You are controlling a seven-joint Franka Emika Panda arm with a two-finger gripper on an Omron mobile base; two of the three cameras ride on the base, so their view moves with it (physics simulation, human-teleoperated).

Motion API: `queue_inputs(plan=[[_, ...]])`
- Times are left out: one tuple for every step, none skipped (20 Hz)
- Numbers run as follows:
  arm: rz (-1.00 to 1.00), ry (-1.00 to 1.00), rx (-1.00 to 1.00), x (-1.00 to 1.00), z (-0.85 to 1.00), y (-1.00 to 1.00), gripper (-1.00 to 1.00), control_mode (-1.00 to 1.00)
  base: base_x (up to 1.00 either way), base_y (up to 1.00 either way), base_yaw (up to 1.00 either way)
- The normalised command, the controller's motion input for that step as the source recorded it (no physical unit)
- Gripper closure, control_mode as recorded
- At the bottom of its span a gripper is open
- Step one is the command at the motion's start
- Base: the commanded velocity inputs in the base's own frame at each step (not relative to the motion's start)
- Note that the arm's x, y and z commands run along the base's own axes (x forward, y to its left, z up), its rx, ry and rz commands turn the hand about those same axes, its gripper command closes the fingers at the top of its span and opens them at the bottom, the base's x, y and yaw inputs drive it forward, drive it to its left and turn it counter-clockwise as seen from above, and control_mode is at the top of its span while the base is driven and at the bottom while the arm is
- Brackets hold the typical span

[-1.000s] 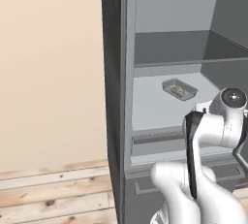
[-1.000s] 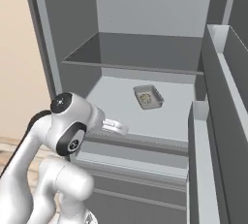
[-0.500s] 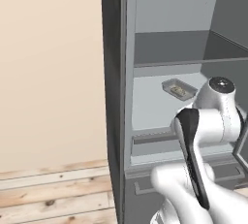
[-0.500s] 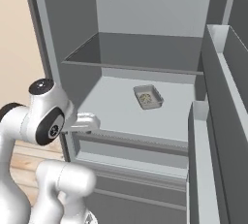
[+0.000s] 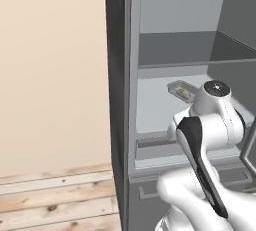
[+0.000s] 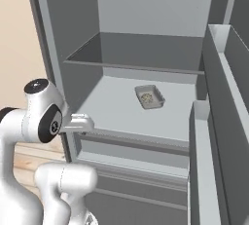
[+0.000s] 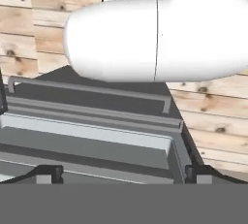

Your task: Place two dumplings into each of the tupperware containers and then place the containers in the fridge.

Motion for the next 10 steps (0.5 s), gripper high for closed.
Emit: queue_inputs(plan=[[0.00, 0.00, 0.00, 0.00, 0.00, 0.00, -1.00, 1.00, -1.00, 0.00, 0.36], [0.00, 0.00, 0.00, 0.00, 0.00, 0.00, -1.00, 1.00, -0.99, 0.14, 0.57], [0.00, 0.00, 0.00, 0.00, 0.00, 0.00, -1.00, 1.00, -0.79, 0.14, 0.67], [0.00, 0.00, 0.00, 0.00, 0.00, 0.00, -1.00, 1.00, -0.59, 0.20, 0.74], [0.00, 0.00, 0.00, 0.00, 0.00, 0.00, -1.00, 1.00, -0.33, 0.33, 0.82], [0.00, 0.00, 0.00, 0.00, 0.00, 0.00, -1.00, 1.00, -0.17, 0.34, 0.88], [0.00, 0.00, 0.00, 0.00, 0.00, 0.00, -1.00, 1.00, -0.01, 0.33, 0.95], [0.00, 0.00, 0.00, 0.00, 0.00, 0.00, -1.00, 1.00, 0.00, 0.29, 0.99], [0.00, 0.00, 0.00, 0.00, 0.00, 0.00, -1.00, 1.00, 0.00, 0.29, 1.00], [0.00, 0.00, 0.00, 0.00, 0.00, 0.00, -1.00, 1.00, 0.00, 0.26, 1.00]])
